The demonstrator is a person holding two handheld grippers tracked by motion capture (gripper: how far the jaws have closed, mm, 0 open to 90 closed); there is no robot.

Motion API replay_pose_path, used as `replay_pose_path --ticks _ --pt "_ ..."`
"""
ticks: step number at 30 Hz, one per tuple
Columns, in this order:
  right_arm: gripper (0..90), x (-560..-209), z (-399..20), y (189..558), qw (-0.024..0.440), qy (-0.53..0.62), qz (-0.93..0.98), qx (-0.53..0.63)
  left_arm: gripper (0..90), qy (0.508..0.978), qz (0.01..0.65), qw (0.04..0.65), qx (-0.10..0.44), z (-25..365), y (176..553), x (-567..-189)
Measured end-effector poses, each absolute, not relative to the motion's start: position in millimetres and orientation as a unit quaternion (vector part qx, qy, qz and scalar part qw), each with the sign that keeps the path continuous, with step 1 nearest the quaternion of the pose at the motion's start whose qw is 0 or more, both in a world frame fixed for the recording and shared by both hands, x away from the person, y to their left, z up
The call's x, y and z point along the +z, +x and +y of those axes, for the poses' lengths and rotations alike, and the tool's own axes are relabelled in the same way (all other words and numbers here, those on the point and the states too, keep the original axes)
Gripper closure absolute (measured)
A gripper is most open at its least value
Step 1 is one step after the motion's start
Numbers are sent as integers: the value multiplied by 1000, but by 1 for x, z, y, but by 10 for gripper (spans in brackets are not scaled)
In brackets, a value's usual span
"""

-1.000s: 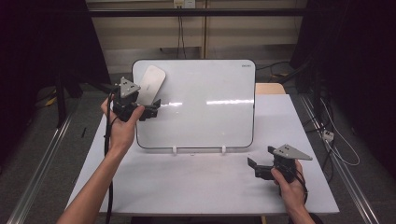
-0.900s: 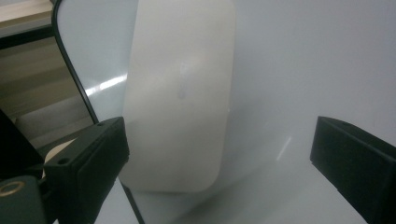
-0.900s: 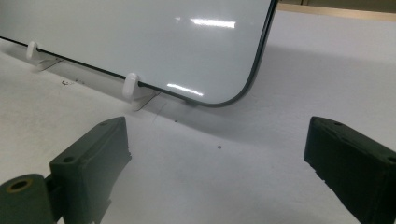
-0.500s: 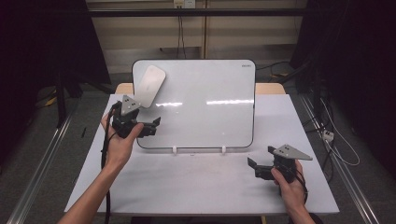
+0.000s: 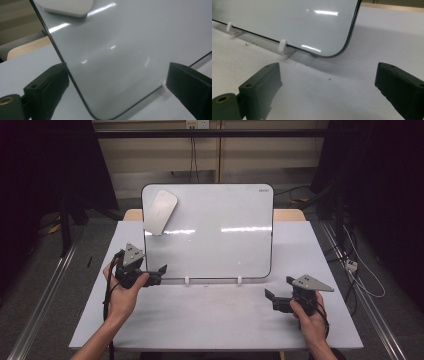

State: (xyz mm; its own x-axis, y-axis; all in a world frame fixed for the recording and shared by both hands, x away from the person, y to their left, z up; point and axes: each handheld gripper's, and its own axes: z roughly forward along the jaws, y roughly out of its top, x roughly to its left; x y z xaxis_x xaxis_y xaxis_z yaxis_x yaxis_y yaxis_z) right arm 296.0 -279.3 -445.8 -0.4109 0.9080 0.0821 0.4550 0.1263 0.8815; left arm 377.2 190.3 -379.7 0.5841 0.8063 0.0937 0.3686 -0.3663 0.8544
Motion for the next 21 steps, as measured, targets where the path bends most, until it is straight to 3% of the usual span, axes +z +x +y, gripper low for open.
replay_pose_path --ticks 21 --pt "69 -446 -279 296 249 481 708 453 48 764 400 431 266 220 339 -422"
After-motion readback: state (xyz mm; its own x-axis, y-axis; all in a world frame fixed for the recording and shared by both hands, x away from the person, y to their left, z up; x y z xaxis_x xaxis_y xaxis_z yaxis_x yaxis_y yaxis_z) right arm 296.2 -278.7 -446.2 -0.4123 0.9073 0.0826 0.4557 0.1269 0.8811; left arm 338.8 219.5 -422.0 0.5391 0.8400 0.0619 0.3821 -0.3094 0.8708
